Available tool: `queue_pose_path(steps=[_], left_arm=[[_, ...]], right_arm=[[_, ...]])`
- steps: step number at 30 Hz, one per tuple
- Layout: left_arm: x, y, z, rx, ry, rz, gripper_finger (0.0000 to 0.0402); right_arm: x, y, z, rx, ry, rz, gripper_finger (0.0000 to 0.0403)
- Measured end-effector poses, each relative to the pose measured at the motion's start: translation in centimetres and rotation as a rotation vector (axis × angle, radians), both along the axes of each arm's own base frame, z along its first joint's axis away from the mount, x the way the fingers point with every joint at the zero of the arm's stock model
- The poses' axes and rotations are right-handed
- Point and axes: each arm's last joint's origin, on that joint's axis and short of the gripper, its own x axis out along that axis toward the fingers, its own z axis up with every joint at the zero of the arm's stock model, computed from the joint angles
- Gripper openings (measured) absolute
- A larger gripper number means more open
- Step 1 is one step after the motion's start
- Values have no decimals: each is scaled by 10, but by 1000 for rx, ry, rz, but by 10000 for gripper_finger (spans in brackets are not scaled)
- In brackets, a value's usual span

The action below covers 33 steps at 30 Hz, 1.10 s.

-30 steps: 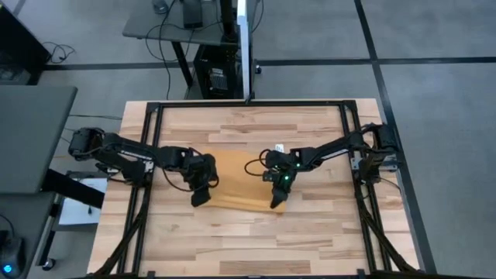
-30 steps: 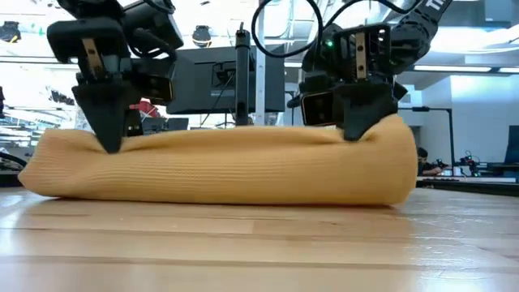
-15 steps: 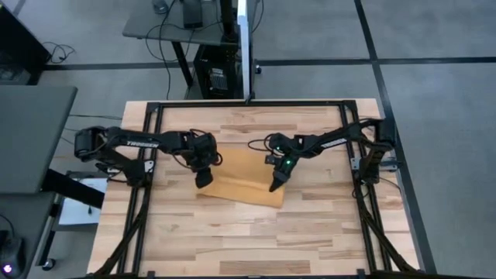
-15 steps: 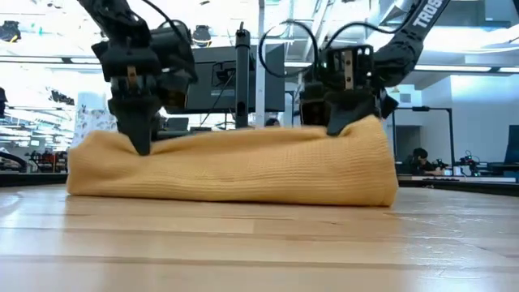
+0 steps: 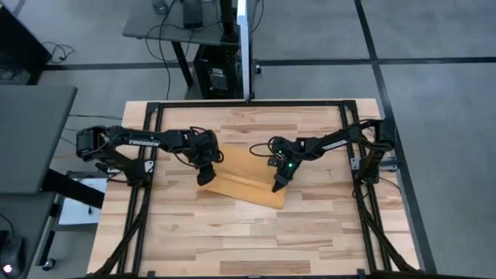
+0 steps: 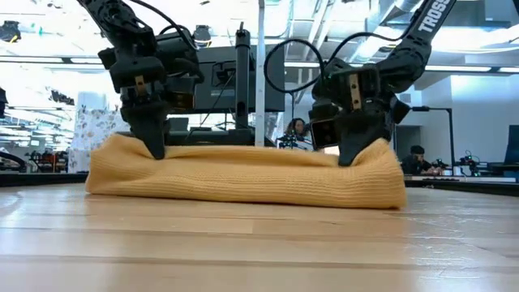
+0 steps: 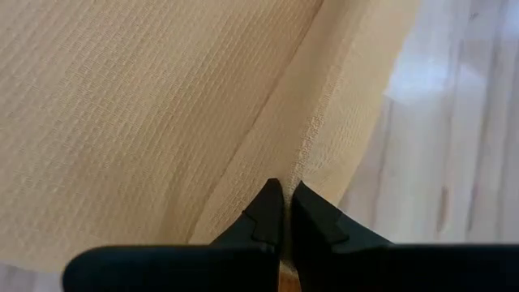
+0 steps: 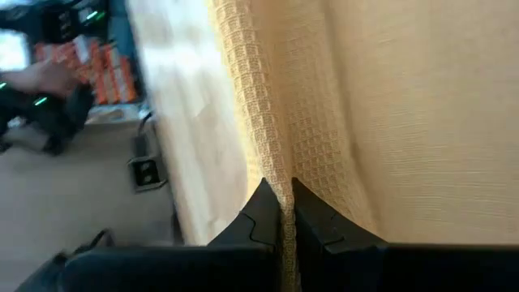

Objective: Roll towel
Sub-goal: Roll the yellow towel

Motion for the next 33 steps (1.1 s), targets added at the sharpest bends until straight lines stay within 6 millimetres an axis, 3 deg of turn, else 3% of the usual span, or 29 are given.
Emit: queue_pose_path(steps=[9,13,19,25,33], left_arm=[[2,4,0,143,-7,-3,0],[3,5,1,152,-14,1,6],[5,7,4,198,-16,9,60],[9,10,10,274,-24,31,89],[10,13,19,362,-1,9,90]], right_arm=[[-1,-2,-2,-47,26,-32,9],[-2,-3,-3,-31,61,-63,42],[-10,-26,2,-19,69,-136,104],[-18,-51,26,-35,-28,-211,139],[-28,-64,69,-131,-226,-243,134]])
